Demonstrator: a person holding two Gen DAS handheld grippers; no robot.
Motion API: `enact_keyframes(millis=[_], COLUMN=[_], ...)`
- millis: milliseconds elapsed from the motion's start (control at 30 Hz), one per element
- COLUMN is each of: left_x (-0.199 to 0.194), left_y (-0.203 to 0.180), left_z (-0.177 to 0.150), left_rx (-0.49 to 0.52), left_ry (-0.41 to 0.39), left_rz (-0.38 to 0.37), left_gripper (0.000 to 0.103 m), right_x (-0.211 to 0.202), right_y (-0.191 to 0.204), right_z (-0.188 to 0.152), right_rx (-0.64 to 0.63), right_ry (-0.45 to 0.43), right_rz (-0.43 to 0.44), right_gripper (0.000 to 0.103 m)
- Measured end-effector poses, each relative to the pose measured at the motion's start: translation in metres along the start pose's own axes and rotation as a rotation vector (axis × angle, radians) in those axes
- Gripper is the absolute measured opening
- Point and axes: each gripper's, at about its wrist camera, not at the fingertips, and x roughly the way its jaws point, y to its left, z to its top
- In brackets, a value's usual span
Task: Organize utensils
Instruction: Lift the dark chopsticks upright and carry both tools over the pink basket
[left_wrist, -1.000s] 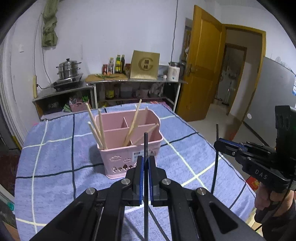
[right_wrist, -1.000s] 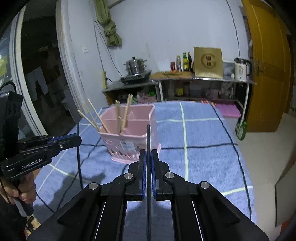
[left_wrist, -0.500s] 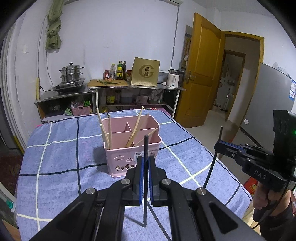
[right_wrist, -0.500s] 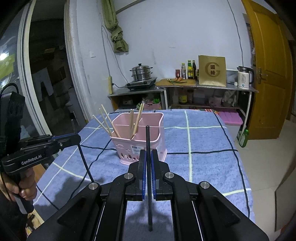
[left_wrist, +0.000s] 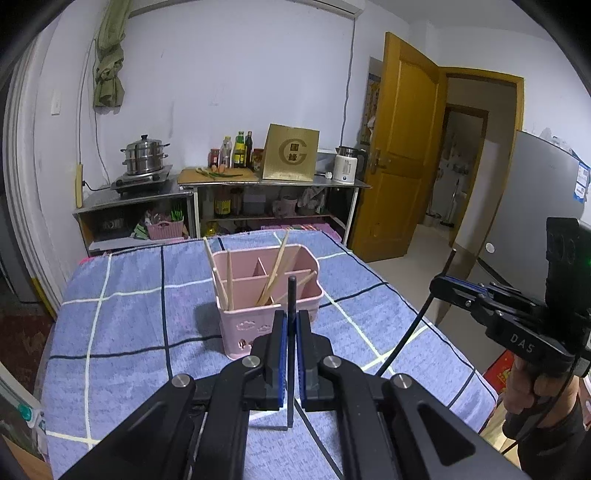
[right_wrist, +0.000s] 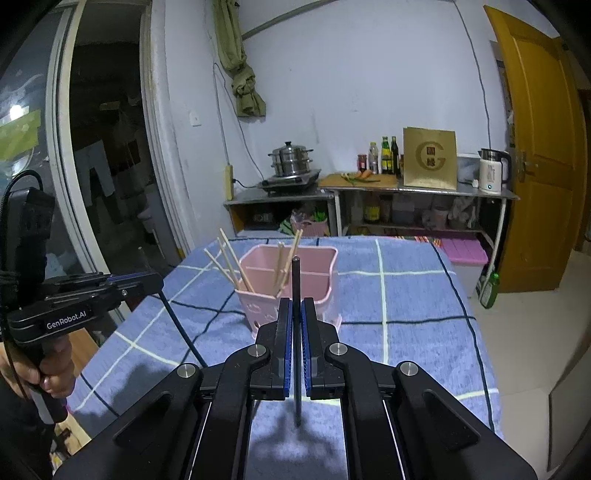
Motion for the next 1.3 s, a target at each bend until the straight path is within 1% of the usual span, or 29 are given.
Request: enact_keyframes(millis=[267,567,800,900,1067,1200,1300], left_x=[-0.01,-0.016,-0.016,-0.011,0.009,0.027,0.038], left_y=[0.006,0.02,0.03,0.034,0.047,0.057,0.061], left_z=[0.027,0.073,0.104,0.114,0.128,0.136,0.136], left_rx=[0.003,-0.006,-0.012,-0.01,-0.02,-0.027,-0.023], left_ry=[-0.031,-0.077,-0.126,-0.137,-0.134,-0.128,-0.129], left_rz=[0.006,0.027,0.02,0.021,0.026,0.031,0.034], left_gripper=[0.004,0.004,0.004,0.004,0.004,0.004,0.004], right_x=[0.001,0.009,0.024,0.032,0.049,0.061,0.071], right_y=[0.014,0.03,0.04,0.04,0.033,0.029,0.027], right_z=[0.023,0.059,0.082,0.089,0.1,0.107,0.109], right_rx=[-0.026,-0.051,-0.062,-0.055,-0.037,-0.027,-0.023], right_ry=[-0.051,-0.115,-0.149,-0.157,-0.171,-0.184,-0.193], right_rz=[0.035,0.082,0.097,0.097,0.099,0.103,0.105], right_gripper=[0.004,0.004,0.004,0.004,0.004,0.004,0.004])
